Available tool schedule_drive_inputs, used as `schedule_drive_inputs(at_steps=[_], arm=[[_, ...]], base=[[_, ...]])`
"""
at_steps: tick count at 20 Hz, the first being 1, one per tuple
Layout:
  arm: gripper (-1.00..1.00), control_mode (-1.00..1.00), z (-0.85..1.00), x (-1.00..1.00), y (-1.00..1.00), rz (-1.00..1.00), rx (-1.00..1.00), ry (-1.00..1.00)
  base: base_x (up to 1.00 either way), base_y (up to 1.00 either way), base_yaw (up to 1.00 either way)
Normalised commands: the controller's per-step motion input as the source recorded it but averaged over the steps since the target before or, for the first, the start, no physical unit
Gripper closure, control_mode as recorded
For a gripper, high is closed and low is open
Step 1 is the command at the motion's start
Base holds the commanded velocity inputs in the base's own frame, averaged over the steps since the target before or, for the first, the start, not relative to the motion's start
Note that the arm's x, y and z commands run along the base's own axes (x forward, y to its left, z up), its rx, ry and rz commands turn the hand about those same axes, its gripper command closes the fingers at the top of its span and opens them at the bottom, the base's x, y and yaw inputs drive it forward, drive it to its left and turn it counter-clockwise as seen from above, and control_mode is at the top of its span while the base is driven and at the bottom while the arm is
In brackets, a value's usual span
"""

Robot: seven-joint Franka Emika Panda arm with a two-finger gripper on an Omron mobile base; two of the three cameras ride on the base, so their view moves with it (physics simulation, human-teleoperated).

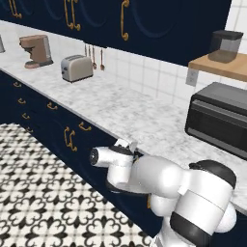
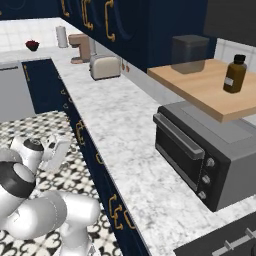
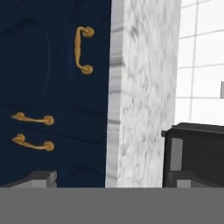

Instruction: Take a straw from the drawer in front and place it inside the glass cup on the dining counter.

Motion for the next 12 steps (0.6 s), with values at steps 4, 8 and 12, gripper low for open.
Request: schedule_drive_inputs(at_steps=[4, 8, 12], arm=[[-1.0, -1.0, -0.63, 0.67, -0.06, 0.0, -0.16, -0.03], [-1.0, -1.0, -0.45, 0.67, -0.03, 0.0, -0.13, -0.01], [-1.0, -1.0, -0.43, 0.71, -0.02, -0.02, -0.12, 0.0]], base=[[0.0, 0.0, 0.0], [0.0, 0.0, 0.0], [0.0, 0.0, 0.0]])
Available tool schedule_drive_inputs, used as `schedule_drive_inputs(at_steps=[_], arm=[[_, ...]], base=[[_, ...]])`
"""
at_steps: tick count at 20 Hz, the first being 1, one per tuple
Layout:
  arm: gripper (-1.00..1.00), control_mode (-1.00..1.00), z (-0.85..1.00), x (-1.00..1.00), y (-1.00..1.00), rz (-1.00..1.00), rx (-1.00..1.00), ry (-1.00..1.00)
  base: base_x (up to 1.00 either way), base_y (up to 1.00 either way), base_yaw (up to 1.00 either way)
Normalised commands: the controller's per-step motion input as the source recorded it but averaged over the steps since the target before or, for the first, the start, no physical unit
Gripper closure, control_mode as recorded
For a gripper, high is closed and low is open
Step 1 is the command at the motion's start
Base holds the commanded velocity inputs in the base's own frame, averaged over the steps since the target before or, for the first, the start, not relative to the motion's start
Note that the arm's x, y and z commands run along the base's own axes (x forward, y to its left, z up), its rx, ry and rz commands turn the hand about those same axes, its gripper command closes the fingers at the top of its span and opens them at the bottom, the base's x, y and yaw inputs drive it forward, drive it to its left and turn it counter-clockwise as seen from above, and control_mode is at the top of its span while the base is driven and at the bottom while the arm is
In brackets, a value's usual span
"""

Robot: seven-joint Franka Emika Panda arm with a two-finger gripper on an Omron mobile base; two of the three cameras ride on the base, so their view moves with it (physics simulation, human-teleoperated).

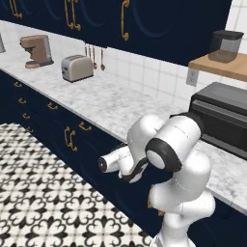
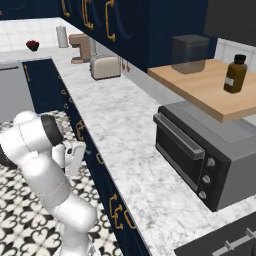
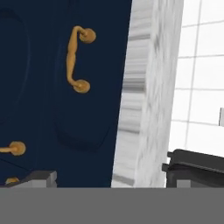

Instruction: Take a straw from the drawer in front and place it inside the glass cup on the dining counter.

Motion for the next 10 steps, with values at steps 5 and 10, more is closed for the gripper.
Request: schedule_drive_inputs(at_steps=[5, 10], arm=[[-1.0, -1.0, -0.5, 0.48, 0.0, -0.02, -0.13, 0.0], [-1.0, -1.0, -0.42, 0.35, 0.0, -0.02, -0.12, 0.0]], base=[[0.0, 0.0, 0.0], [0.0, 0.0, 0.0]])
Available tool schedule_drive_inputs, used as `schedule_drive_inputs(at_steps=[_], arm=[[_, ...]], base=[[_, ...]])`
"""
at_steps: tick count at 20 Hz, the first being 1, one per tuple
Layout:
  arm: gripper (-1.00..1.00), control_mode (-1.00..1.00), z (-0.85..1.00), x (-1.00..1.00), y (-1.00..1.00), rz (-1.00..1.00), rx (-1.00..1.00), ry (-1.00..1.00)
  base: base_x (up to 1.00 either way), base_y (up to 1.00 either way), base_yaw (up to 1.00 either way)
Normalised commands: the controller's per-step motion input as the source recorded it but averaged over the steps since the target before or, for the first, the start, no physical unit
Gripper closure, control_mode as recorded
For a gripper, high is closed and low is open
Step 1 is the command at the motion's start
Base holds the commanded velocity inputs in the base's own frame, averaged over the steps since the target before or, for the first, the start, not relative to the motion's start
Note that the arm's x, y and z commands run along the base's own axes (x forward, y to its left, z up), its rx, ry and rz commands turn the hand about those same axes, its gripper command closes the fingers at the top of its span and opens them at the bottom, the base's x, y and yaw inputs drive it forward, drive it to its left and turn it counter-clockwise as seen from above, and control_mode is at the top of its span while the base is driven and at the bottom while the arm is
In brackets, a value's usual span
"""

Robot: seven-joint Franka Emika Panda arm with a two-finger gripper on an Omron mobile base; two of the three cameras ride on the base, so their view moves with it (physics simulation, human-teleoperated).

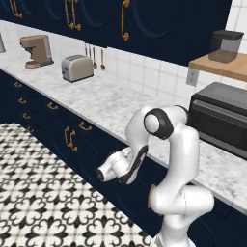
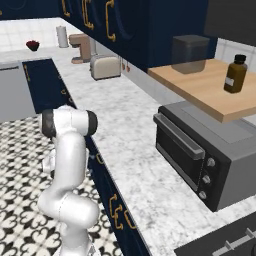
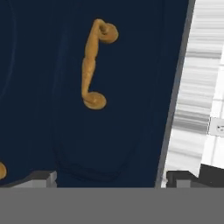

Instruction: Take a straw from the drawer in front and place it inside the glass cup on the dining counter.

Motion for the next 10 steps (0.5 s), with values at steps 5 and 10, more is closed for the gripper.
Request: schedule_drive_inputs(at_steps=[5, 10], arm=[[-1.0, -1.0, -0.24, 0.55, 0.0, 0.0, -0.05, 0.0], [-1.0, -1.0, -0.13, 0.68, -0.07, 0.0, 0.0, 0.0]], base=[[0.0, 0.0, 0.0], [0.0, 0.0, 0.0]])
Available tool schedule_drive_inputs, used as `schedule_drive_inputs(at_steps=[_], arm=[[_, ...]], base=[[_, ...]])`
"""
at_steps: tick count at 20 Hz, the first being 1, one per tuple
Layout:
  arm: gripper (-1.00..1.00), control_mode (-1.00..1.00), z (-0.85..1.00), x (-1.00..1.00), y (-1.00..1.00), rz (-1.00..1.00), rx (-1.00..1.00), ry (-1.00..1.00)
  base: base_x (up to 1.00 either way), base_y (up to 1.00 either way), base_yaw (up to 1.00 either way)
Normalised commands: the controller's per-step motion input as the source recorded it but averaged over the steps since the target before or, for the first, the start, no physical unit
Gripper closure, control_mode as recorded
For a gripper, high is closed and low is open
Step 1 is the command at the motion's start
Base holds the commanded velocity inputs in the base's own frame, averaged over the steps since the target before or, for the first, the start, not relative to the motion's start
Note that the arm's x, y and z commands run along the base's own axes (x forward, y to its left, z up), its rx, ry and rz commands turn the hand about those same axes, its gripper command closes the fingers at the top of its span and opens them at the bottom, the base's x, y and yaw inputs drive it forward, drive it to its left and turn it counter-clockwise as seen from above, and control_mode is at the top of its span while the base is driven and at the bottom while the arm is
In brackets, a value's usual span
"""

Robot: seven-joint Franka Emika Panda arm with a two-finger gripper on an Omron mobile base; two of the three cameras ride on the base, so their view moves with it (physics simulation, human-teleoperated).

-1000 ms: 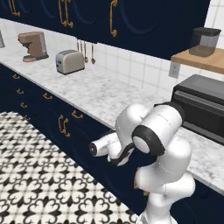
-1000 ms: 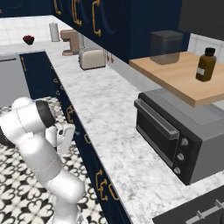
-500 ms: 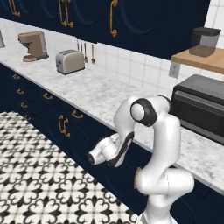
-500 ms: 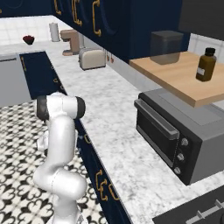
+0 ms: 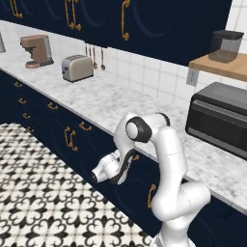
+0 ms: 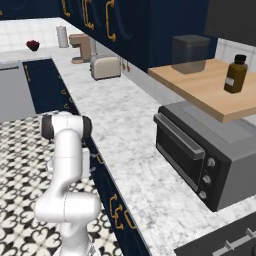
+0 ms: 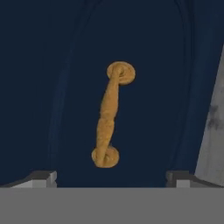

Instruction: Take a straw from the drawer in front and place it inside the glass cup on the dining counter.

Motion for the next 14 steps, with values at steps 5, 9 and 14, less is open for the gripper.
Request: schedule_drive_inputs(at_steps=[5, 9, 14], arm=[[-1.0, -1.0, -0.17, 0.73, -0.25, 0.0, 0.01, 0.0], [-1.0, -1.0, -0.3, 0.42, -0.21, 0.0, 0.0, 0.0], [-1.0, -1.0, -0.31, 0.27, -0.24, 0.0, 0.0, 0.0]], base=[[0.0, 0.0, 0.0], [0.0, 0.0, 0.0], [0.0, 0.0, 0.0]])
